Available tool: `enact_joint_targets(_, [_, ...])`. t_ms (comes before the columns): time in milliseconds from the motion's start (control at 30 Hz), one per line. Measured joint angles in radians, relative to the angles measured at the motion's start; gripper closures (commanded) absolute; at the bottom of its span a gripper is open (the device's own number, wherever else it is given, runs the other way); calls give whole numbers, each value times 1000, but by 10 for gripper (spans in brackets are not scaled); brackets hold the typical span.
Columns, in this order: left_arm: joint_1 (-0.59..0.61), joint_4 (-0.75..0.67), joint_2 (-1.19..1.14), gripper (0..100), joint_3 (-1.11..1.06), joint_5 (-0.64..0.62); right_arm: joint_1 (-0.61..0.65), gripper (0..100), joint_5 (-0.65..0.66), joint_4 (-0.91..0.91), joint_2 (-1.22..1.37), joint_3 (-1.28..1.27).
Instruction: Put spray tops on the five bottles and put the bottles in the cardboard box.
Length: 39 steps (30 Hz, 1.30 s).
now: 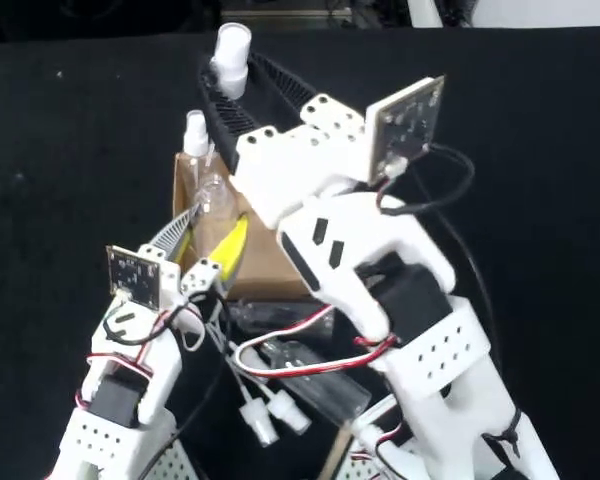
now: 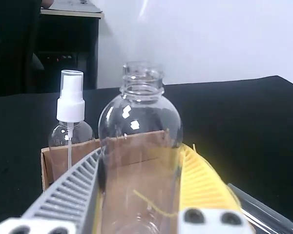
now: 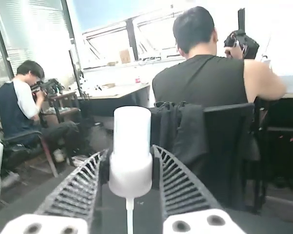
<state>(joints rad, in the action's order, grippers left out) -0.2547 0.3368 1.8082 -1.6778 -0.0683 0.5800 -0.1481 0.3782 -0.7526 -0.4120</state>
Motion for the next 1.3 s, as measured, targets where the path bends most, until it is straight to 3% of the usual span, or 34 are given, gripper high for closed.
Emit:
enact_joint_targets(333, [0,0,0,948,0,0,0,988,57,163,120,86])
enact_joint_targets(667, [0,0,0,948,0,0,3,988,57,163,167,87])
enact_joint_targets(967, [0,0,0,948,0,0,3,988,57,132,-54,38])
enact_joint_targets(1300, [0,0,0,948,0,0,3,988,57,26,43,-21])
